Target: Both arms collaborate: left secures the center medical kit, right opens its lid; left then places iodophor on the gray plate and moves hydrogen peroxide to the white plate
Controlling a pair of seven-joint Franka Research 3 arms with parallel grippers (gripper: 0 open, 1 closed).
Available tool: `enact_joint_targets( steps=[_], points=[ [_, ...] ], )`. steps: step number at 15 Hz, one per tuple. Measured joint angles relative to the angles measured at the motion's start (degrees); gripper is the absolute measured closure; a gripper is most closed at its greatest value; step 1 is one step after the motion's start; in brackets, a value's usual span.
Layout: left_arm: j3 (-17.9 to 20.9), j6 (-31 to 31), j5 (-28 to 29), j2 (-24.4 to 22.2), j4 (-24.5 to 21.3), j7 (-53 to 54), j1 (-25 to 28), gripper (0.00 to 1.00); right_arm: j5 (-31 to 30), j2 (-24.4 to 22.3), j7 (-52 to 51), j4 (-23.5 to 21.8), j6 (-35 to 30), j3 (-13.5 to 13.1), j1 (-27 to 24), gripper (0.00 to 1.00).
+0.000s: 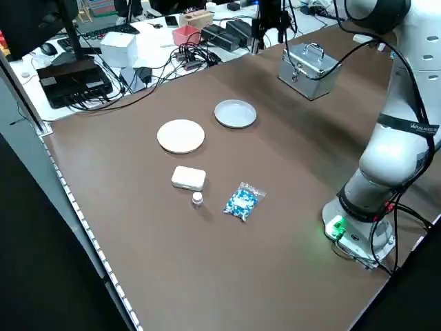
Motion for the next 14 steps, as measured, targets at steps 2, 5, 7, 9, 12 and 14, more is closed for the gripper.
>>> enact_joint_targets(
  steps=[2,5,7,9,12,14],
  points=[
    [-0.12,-0.01,-0.6,0.74,-1.11,-6.32,-0.77,0.0,0.05,1.36,4.41,-0.04,3.49,0.05,2.3,0.01],
    [-0.12,0.14,-3.89,2.11,-3.05,-15.96,-0.94,0.0,0.06,3.76,9.92,-0.12,7.02,0.08,5.82,0.01],
    [0.0,1.04,-6.91,2.96,-4.34,-20.76,-0.51,0.0,0.07,5.54,13.28,-0.19,9.0,0.1,7.81,0.02],
    [0.02,3.18,-9.77,3.61,-5.26,-27.25,0.02,0.0,0.08,7.53,16.74,-0.26,11.79,0.12,9.95,0.02],
    [-0.02,9.26,-13.75,4.69,-5.6,-37.99,-0.12,0.0,0.14,10.49,21.56,-0.29,15.24,0.16,13.4,0.04],
    [-0.08,14.34,-15.04,5.88,-5.66,-44.63,-0.73,0.0,0.83,11.97,24.02,-0.28,18.69,0.16,15.39,0.04]
  ],
)
